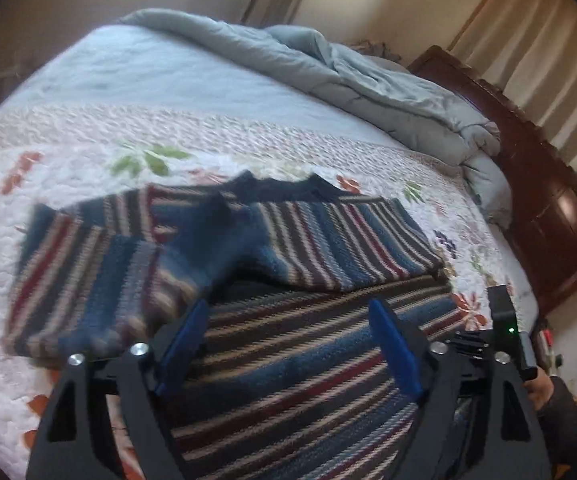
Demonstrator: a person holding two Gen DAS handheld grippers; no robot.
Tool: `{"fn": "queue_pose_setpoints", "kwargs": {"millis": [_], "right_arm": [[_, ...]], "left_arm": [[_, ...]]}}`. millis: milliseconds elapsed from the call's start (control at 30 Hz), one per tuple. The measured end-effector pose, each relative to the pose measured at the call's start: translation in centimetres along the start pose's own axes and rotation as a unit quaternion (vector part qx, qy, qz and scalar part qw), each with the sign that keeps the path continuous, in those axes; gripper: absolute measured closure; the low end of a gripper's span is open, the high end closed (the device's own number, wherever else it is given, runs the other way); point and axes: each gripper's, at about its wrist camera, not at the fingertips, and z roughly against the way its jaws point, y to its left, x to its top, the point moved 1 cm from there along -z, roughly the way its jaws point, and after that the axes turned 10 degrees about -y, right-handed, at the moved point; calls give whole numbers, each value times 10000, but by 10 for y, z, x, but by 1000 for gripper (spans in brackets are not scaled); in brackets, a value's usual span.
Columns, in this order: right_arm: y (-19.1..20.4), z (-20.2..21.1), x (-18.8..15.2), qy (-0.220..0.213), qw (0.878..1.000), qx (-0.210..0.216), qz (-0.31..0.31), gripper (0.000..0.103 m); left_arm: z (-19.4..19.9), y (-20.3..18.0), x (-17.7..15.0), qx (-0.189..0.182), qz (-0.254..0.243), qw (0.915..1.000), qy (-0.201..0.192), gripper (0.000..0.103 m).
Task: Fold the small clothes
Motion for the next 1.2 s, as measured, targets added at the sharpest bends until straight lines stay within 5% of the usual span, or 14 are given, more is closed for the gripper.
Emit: {"fn": "queue_pose_setpoints", "kwargs": {"millis": [133, 333, 433, 667, 833, 933, 967, 1000, 1200], "right_arm": [[7, 1, 14, -9, 10000, 27, 4, 54], [34, 3, 52, -28, 9992, 404, 43, 54], [54, -1, 87, -27, 9983, 577, 88, 50], [91, -49, 181, 453, 9959, 783, 23, 46], [98, -92, 198, 784, 9889, 1213, -351, 46], [107, -110, 188, 963, 9800, 1624, -635, 61], [111, -113, 186, 953, 9795, 1667, -608, 86], [114, -115, 184, 936, 9797, 1680, -573, 101], [107, -67, 189, 229, 9867, 1603, -109, 101]], "left_arm": [[13, 45, 4, 543, 595, 9966, -150, 19], [15, 135, -16, 1696, 2007, 9648, -83, 19], [6, 148, -25, 1684, 2331, 9578, 21, 19], [0, 135, -15, 1755, 2023, 9635, 18, 19], [10, 129, -12, 1601, 2107, 9644, -2, 19], [13, 127, -14, 1606, 2114, 9641, -5, 19], [13, 127, -14, 1606, 2109, 9642, 1, 19], [14, 126, -15, 1618, 2100, 9642, 6, 19], [18, 118, -14, 1654, 1994, 9658, -66, 19]]}}
